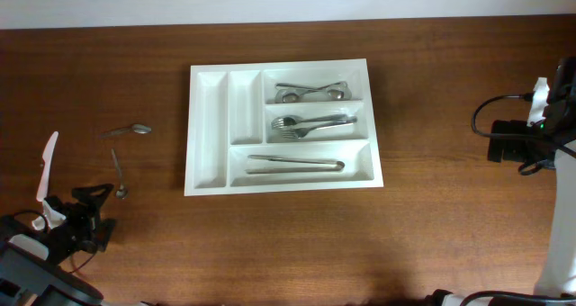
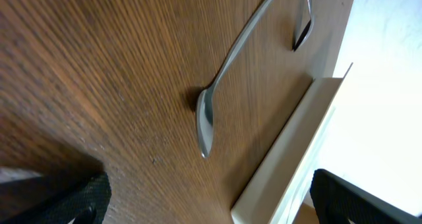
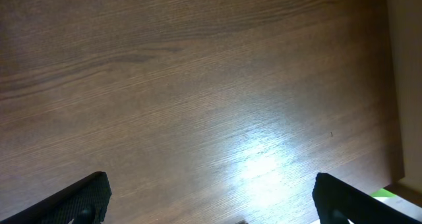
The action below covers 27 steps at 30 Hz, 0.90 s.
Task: Pack container
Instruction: 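Close the left gripper on the spoon's handle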
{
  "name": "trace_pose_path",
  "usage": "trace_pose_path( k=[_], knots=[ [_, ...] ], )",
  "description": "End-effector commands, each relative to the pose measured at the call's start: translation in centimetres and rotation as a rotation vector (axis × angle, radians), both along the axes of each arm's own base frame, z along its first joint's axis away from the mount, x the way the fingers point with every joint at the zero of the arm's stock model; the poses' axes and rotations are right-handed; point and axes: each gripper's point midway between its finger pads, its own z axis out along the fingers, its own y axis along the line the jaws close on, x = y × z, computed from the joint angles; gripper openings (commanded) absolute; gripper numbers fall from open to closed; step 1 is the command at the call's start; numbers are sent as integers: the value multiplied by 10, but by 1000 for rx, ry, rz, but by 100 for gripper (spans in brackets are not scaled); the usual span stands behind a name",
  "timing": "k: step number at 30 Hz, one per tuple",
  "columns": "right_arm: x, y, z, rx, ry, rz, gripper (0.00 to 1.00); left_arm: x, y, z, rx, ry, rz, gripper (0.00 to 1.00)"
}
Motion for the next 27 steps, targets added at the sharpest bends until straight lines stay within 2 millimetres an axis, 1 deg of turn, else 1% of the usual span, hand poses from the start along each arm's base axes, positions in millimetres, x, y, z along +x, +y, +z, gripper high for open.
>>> trace_pose_path(
  k=[1, 7, 13, 18, 22, 25, 26, 27],
  knots=[
    [-4, -3, 6, -19, -15, -18, 99, 3, -2, -2, 33, 24, -15, 99],
    [-4, -3, 6, -19, -15, -18, 99, 18, -13, -4, 40, 40, -38, 99],
    [-4, -3, 6, -19, -15, -18, 99, 25, -10, -6, 55, 62, -5, 99],
    [-4, -3, 6, -19, -15, -18, 99, 26, -9, -6, 60, 63, -1, 100],
    [-4, -3, 6, -19, -15, -18, 99, 23, -6, -11, 76, 92, 13, 100],
    [-4, -3, 6, -19, -15, -18, 99, 21, -7, -12, 72, 97, 14, 100],
    [-4, -3, 6, -19, -15, -18, 99, 20, -8, -13, 72, 100, 14, 99],
    [-4, -3, 6, -19, -15, -18, 99, 19, -8, -15, 74, 111, 17, 95]
  ],
)
